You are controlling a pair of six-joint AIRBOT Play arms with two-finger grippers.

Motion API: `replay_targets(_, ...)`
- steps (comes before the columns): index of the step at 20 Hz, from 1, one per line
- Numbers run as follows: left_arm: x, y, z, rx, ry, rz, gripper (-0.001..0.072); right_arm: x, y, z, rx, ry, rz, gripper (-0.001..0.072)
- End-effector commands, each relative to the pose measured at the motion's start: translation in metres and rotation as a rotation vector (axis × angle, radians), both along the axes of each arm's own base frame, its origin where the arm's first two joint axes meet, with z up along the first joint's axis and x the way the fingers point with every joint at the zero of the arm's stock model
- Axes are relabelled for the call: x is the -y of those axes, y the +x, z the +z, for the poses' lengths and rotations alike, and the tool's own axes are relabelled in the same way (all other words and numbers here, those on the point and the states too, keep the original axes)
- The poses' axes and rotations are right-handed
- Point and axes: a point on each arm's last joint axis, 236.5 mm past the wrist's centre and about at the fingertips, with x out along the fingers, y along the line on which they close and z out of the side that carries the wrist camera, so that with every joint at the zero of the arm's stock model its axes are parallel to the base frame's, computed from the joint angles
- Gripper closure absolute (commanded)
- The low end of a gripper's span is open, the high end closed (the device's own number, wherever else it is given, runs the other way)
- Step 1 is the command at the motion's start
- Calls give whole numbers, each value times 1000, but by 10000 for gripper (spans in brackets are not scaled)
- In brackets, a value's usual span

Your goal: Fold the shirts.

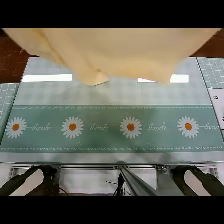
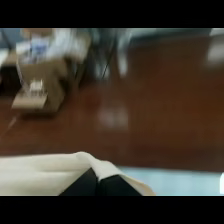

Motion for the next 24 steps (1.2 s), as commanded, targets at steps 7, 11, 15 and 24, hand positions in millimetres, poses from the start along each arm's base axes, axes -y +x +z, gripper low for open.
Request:
replay_targets(7,-13,-189,94,317,183,484,691,-13,-142,144,356,-80,-137,684)
replay_targets(11,-29,-234,94,337,214,637,691,-5,-171,156,369,-83,-209,684)
replay_targets(15,-18,-229,41,103,259,567,690,-6,-174,113,174,-111,-201,685)
replay_targets(24,-38,-140,-111,-560,415,355,690,21,-116,-63,-589,-243,-60,685)
